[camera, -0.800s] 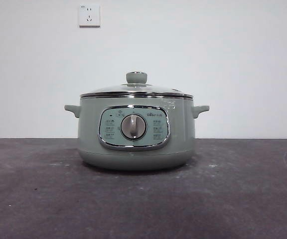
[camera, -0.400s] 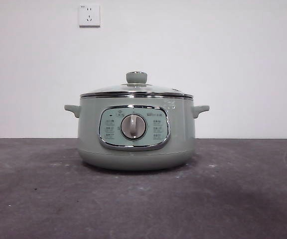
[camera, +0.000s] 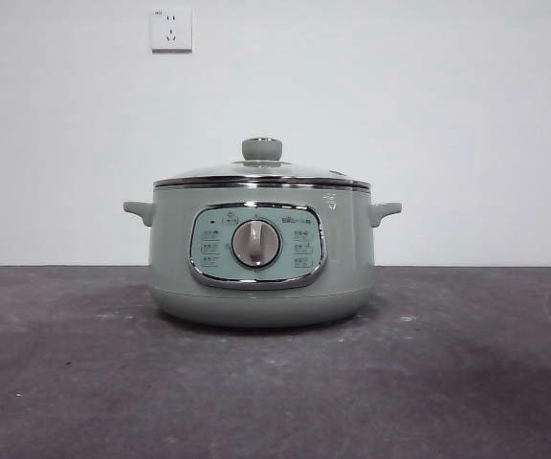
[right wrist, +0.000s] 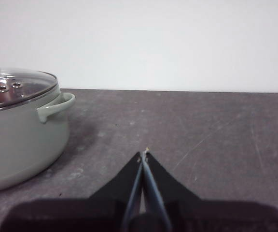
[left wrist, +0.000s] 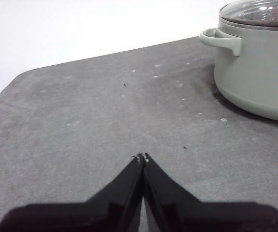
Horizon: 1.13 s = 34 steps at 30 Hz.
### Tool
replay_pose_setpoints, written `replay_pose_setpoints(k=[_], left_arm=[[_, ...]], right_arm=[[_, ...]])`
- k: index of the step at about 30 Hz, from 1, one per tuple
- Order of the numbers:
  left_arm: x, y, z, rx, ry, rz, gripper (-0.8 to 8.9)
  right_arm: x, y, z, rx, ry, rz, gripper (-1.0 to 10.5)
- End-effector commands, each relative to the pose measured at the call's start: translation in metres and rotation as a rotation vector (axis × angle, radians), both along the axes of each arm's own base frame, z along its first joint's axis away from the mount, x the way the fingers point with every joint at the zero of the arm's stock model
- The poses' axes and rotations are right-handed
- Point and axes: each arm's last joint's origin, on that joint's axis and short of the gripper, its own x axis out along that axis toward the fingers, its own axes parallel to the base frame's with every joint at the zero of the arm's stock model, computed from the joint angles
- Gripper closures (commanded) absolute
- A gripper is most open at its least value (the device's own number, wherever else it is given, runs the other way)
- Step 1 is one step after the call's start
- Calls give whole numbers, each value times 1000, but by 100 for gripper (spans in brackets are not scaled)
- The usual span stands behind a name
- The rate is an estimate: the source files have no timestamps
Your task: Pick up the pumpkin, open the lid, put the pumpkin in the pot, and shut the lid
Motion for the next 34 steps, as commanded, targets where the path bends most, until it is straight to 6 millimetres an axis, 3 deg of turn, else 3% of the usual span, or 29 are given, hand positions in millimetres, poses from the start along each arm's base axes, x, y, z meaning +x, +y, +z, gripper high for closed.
replay_pose_setpoints(k=[1, 10, 34], left_arm=[[1, 0, -5, -5, 14, 6, 817], [1, 0, -5, -5, 13, 6, 817], [1, 0, -5, -5, 12, 6, 817]], right_arm=[[0, -1, -8, 19, 46, -22, 946], [-1, -1, -20, 30, 166, -31, 946], [-1, -1, -20, 73, 172, -36, 946]])
